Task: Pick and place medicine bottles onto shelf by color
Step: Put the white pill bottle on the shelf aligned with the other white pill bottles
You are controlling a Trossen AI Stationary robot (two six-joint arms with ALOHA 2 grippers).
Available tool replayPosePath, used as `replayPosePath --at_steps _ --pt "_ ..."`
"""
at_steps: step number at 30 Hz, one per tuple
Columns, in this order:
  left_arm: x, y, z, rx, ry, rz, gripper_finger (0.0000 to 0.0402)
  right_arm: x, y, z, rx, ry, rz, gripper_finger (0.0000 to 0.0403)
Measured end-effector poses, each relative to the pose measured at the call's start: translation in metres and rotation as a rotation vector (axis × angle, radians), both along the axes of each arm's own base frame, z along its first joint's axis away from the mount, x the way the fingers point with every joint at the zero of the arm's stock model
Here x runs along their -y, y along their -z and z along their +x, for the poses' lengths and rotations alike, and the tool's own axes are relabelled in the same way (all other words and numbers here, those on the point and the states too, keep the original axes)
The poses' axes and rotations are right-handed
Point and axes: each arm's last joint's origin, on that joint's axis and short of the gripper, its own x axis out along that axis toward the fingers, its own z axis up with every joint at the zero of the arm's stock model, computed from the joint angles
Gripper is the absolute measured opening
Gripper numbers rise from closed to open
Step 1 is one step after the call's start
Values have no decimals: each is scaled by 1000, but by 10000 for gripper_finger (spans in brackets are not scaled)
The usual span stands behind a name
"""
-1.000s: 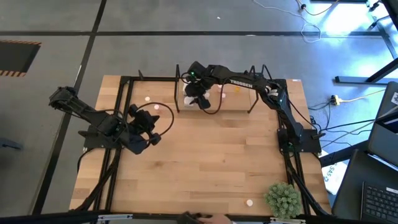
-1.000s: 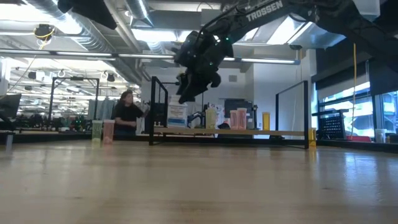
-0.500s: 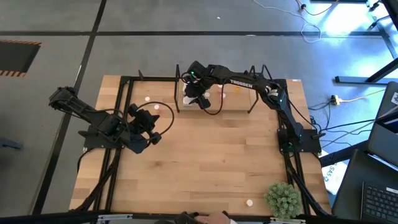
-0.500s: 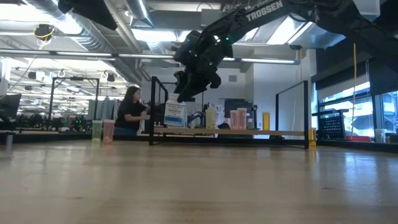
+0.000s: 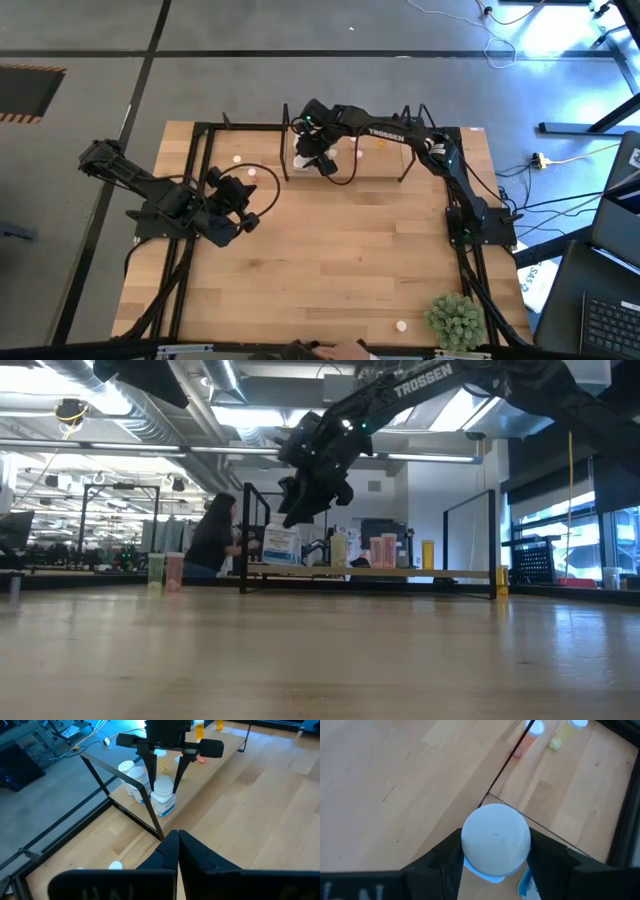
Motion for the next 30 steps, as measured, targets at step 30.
replayPosePath --at_steps 30 --pt "0 0 0 -5 10 -15 0 1 5 6 -18 112 -42 233"
